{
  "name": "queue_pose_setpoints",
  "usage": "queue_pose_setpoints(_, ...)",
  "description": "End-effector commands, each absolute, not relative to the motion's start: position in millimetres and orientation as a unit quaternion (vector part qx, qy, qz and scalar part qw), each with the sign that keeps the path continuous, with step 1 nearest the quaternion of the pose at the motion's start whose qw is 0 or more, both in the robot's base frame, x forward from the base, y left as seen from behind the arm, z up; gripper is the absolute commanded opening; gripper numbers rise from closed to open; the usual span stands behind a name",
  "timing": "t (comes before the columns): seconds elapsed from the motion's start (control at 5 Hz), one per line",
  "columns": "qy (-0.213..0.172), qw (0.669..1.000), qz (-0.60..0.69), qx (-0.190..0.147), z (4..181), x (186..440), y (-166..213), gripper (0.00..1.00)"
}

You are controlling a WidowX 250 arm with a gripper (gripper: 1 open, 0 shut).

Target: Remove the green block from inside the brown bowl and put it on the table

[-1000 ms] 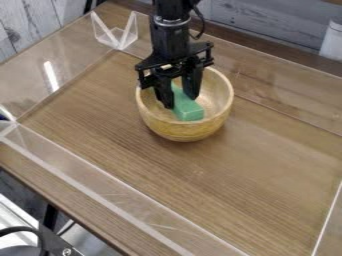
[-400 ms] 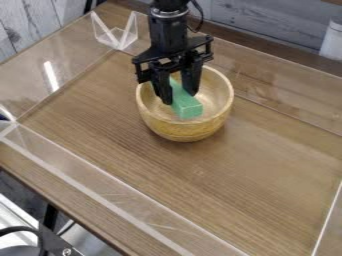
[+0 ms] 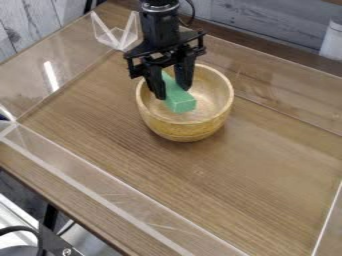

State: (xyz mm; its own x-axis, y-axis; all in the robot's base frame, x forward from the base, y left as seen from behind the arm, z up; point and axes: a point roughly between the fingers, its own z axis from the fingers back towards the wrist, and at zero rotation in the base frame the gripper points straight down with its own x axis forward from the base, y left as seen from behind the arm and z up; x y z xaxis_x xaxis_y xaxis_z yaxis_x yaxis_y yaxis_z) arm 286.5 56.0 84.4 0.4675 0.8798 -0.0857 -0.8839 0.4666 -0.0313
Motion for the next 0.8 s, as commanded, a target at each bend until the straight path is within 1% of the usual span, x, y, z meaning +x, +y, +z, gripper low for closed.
queue_pose_setpoints(0.0,-0.007,0.868,0.495,-0.048,105.8,285.7,48.0,0.00)
queue_pose_setpoints(0.4,0.002,0.898,0.438,-0.049,104.4,271.2,16.1,0.00)
queue_pose_setpoints(0.6,0.007,0.916,0.399,-0.050,100.9,267.5,-6.3,0.00)
